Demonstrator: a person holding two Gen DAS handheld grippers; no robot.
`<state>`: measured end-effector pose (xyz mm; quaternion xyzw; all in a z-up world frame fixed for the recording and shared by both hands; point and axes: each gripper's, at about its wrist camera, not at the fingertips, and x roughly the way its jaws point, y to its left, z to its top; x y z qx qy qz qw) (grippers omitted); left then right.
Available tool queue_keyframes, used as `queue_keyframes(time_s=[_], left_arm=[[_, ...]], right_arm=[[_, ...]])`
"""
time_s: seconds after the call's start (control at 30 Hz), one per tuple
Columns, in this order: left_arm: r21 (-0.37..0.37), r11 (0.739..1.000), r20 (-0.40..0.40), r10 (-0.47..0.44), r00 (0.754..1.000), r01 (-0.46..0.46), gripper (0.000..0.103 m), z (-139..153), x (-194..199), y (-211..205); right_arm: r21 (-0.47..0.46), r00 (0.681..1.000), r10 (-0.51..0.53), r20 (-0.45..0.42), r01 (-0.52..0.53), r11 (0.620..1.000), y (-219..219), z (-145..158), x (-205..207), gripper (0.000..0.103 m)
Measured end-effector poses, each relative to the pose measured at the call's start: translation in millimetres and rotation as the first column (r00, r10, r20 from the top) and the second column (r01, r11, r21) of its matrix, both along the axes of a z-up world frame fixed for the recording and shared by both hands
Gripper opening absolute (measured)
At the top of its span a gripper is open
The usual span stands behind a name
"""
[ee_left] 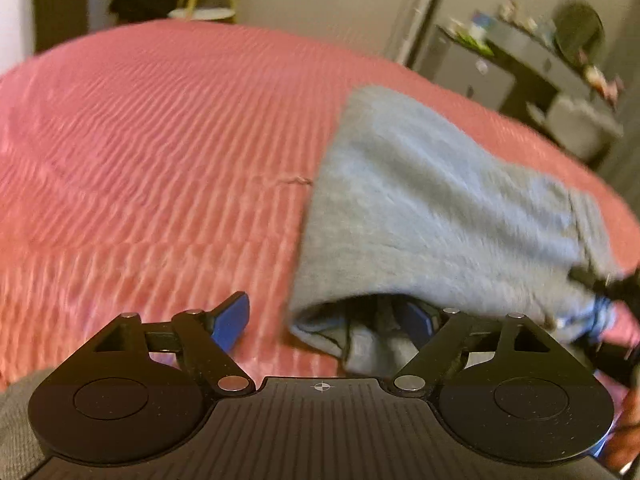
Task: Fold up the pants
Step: 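Fold the held cuffs over the pants with the right gripper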
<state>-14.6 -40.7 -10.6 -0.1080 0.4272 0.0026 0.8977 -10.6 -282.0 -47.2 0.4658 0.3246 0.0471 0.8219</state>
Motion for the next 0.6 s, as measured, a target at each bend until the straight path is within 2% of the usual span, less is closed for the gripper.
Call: queue_keyframes(time_s=[0.07,0.2,0.27,0.33,0.43,0.53,0.6], left_arm=[[0.037,0.998,-0.013,-0.042,0.999,0.043,0.087,-2.2,1.9,-10.1],[0.108,0.993,-0.011,-0.045,0.999,0.046,0.091,-6.3,10.7,-21.4],[0.12,0.991,-0.003,-0.062,0.998,0.062,0.087,-4.6,10.5,-24.9],[0.113,0.989,0.024,-0.103,0.994,0.1,0.086,0.6,6.5,-29.6],[0.115,0.985,0.015,-0.129,0.992,0.126,0.086,0.0,7.9,-33.5],[0.149,0.983,-0.003,-0.11,0.994,0.109,0.087,-2.9,15.0,-38.9],[0.165,0.985,-0.006,-0.048,0.999,0.048,0.084,-4.1,19.1,-33.8]], right_arm=[[0.023,1.0,-0.008,-0.001,0.008,1.0,-2.3,-1.9,-0.2,0.057],[0.03,1.0,-0.007,-0.003,0.007,1.0,-5.0,-3.0,0.2,0.057],[0.034,1.0,-0.008,-0.004,0.009,0.999,-5.6,-3.1,0.5,0.058],[0.05,1.0,-0.013,-0.002,0.013,0.999,-8.3,-4.0,0.0,0.058],[0.088,1.0,-0.026,0.005,0.025,0.996,-12.8,-5.9,-1.3,0.06],[0.089,1.0,-0.024,0.005,0.023,0.996,-13.5,-7.8,0.4,0.063],[0.08,1.0,-0.017,0.009,0.016,0.997,-12.1,-6.8,0.9,0.064]])
